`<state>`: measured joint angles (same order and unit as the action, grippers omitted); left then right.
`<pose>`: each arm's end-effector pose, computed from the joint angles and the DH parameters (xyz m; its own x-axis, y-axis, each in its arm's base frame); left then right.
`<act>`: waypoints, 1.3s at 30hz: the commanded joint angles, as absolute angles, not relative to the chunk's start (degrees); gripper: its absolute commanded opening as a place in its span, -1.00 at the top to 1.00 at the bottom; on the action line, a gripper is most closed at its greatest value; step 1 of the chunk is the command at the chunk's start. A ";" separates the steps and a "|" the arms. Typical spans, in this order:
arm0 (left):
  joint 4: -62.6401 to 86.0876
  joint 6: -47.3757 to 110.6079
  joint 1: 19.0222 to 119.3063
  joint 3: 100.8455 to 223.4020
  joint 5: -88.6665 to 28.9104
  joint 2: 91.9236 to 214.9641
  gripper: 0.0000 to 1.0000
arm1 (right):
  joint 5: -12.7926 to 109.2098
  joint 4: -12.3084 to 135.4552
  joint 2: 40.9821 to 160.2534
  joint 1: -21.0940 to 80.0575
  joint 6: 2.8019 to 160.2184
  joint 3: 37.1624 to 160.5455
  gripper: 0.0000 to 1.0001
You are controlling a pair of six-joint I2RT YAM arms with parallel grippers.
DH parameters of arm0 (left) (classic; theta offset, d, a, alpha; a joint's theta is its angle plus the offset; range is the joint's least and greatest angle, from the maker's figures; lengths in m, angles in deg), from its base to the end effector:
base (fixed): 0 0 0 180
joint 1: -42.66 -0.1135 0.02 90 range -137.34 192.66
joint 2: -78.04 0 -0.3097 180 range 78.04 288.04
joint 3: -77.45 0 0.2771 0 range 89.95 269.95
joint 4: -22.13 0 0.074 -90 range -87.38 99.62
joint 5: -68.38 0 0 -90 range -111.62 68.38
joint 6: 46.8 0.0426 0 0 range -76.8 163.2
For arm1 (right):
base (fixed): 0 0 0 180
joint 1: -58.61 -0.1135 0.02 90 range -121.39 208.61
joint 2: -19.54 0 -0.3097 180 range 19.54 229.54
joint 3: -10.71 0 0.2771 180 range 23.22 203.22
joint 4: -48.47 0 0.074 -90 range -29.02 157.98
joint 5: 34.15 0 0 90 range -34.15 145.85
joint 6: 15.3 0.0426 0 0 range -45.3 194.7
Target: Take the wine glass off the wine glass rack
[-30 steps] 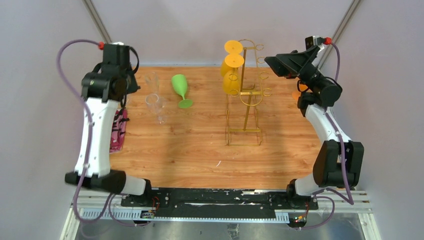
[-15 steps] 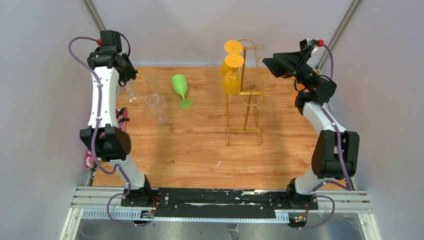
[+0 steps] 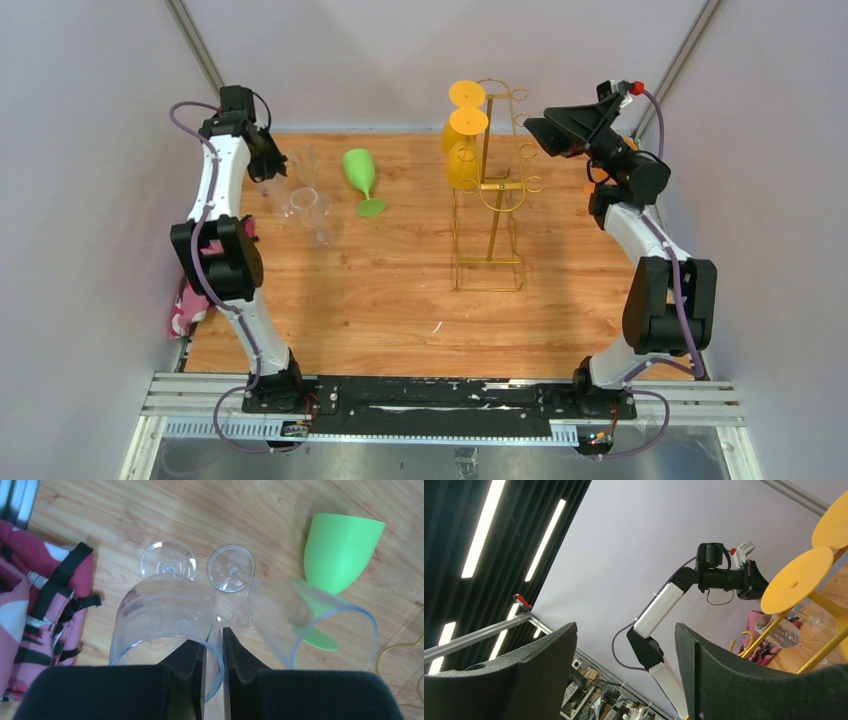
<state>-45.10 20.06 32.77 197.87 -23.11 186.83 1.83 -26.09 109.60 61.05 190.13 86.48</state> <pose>0.4504 0.0774 0.3664 -0.6857 -0.5183 -0.5111 -0.4640 0.8522 -0.2417 0.3391 0.0201 0.4408 -0.7121 0.5614 -0.4217 -0.6221 -0.2260 0.7496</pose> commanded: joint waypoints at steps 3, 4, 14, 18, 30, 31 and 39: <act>-40.94 19.97 32.65 198.28 -25.20 190.26 1.00 | 0.55 -30.41 110.34 61.95 189.08 85.89 -0.51; -41.06 19.99 32.69 198.18 -24.89 190.69 1.00 | 0.49 -30.43 110.41 61.95 189.10 85.89 -0.51; -41.07 21.34 32.68 195.88 -22.35 190.85 0.90 | 0.58 -30.43 110.99 61.95 188.96 85.51 -0.51; -41.04 21.72 32.78 195.55 -22.71 190.40 0.59 | 0.63 -30.43 110.95 61.95 189.00 85.45 -0.52; -41.10 22.34 32.76 195.84 -19.58 180.31 0.11 | 0.50 -30.38 111.01 61.78 188.62 85.10 -0.52; -41.03 22.48 32.76 196.23 -19.78 179.96 0.10 | 0.56 -30.42 110.93 61.77 188.58 85.09 -0.52; -41.06 22.94 32.81 197.66 -21.27 176.18 0.10 | 0.70 -30.43 110.78 61.20 188.59 85.40 -0.52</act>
